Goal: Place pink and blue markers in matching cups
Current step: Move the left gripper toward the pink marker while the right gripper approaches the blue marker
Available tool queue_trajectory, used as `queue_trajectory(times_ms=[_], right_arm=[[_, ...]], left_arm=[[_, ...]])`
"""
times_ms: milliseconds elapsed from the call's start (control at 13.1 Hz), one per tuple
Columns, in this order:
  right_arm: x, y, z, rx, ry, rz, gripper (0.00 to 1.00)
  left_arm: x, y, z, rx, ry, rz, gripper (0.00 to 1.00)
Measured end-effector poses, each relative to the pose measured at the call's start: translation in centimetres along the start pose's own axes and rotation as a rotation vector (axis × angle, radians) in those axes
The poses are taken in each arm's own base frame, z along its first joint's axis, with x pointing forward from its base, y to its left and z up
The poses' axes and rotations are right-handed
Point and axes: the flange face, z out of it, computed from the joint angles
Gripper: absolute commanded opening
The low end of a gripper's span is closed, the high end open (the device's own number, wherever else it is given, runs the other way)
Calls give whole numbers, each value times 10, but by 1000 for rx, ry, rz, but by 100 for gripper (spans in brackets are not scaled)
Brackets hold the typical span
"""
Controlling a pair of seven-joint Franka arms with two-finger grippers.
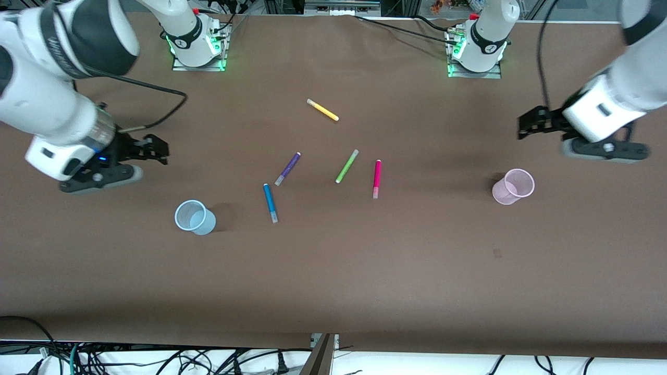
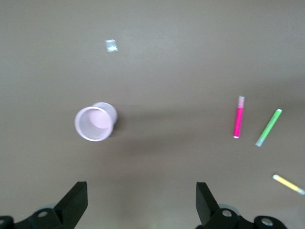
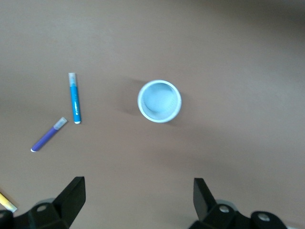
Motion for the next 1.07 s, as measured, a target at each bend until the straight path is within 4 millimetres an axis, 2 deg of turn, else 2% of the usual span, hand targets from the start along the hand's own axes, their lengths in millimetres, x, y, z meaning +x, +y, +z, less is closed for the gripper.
queue_trajectory(times_ms=[229,457,762,1067], right_arm=[[25,-37,38,-33,11,-71,100],[45,-58,84,-41,14,-108,100],[64,-79,131,-32,36,-137,100],[76,-94,177,60,30,-103,100]], left_arm=[[21,62,51,-19,-43,-26,100],[45,103,113,-39,-80,-44,100],[61,139,181,-46,-80,-50,100],[78,164,255,-54,-66,-87,100]])
